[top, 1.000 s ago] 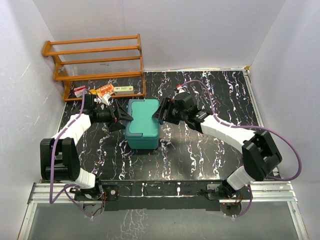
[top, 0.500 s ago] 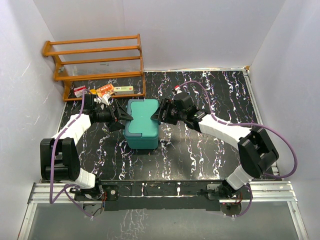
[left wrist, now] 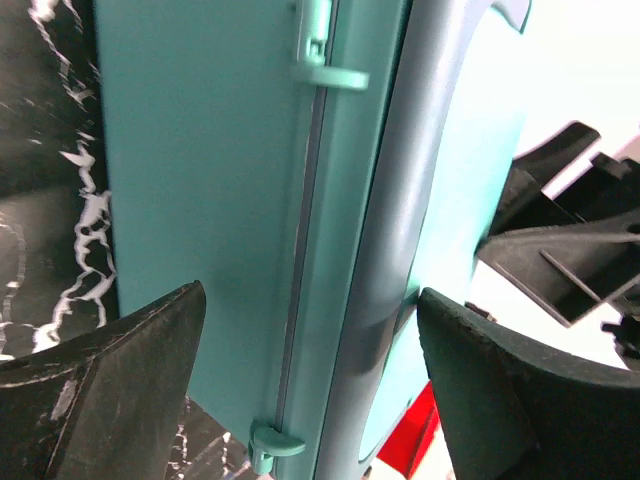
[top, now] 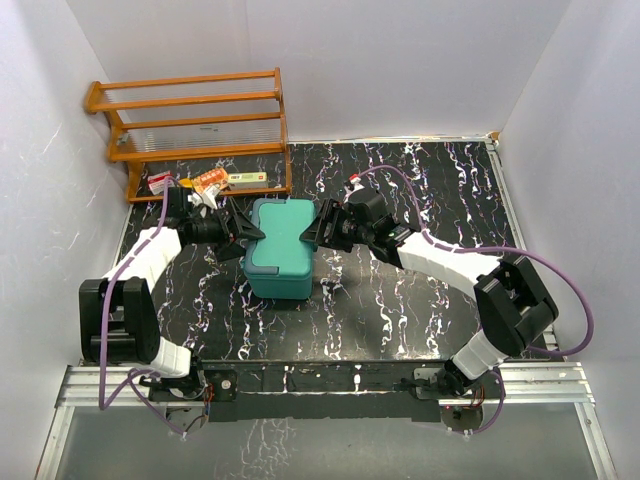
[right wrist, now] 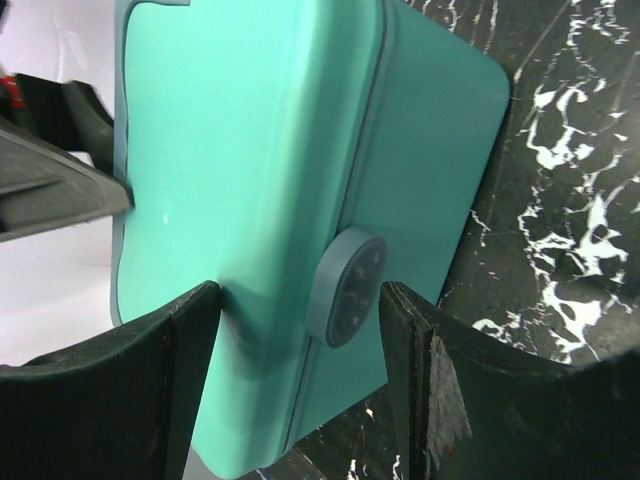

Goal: Organize the medicine kit

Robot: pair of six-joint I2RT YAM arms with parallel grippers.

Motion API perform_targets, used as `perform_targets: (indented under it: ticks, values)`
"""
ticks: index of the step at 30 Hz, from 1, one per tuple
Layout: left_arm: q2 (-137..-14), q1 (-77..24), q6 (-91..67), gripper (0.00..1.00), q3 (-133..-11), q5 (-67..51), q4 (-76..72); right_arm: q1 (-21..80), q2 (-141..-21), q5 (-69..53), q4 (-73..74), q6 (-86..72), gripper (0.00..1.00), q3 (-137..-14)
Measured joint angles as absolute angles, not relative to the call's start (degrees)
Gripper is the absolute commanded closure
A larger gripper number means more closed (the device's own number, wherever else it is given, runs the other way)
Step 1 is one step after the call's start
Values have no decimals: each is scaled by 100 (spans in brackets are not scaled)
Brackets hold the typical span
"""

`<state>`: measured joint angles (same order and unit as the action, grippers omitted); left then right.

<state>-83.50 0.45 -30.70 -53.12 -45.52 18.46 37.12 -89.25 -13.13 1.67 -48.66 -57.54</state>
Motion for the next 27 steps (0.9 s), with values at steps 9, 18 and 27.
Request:
perform_targets:
  ticks: [9,18,27]
  values:
    - [-7467,27,-2853,1,-5902,-2969,2272,3712,-8794,-1223,701,-4484,39,-5913]
    - [-6178,27,-3046,1,-6407,-1579,2930,3782,-8816,-1636,545,-4862,46,-5819]
    - [-5113,25,-2956,1,-6285,-1382,3369,4335,-8709,-1339,-158,-6042,46,-5345]
